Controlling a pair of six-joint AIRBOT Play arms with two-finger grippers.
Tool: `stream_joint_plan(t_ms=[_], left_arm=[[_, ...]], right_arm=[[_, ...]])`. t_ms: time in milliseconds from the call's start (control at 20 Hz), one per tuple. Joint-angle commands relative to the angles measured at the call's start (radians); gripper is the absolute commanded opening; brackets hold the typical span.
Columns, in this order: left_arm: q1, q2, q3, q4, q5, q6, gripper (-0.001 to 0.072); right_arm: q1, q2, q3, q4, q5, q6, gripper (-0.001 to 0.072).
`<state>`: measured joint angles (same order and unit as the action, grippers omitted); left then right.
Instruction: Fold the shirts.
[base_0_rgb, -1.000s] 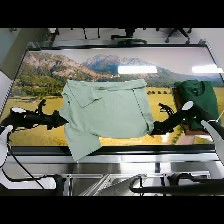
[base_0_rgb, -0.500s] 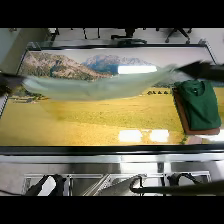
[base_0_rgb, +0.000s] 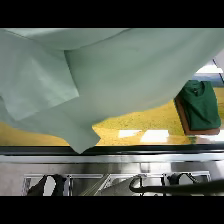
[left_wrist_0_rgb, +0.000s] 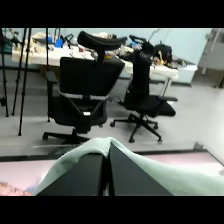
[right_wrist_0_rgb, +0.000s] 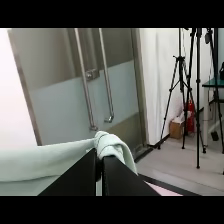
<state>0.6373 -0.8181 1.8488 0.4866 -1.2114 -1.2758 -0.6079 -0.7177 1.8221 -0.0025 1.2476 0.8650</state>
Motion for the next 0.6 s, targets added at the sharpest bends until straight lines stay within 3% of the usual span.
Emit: stream_joint_plan(t_ms=[0,150,400,550], left_arm=[[-0.124,-0.121,0.089,0.074,-0.076,-0.011,0.0012],[-0.32,-0.267,0.023,0.185,-0.069,-0.012,0.0012],[-0.497,-0.529,-0.192,0.552,0.006,-0.064,0.0012],[-0.491,-0.719,-0.251,0.568,0.098,-0.068,0.0012]], right_arm=[[0.0,-0.031,-0.055,-0.024,0.04,-0.022,0.002],[0.113,-0.097,-0.256,-0.09,0.006,-0.048,0.002],[0.379,-0.358,-0.488,-0.389,-0.269,-0.054,0.002],[0.401,-0.59,-0.486,-0.305,-0.357,-0.103,0.002]])
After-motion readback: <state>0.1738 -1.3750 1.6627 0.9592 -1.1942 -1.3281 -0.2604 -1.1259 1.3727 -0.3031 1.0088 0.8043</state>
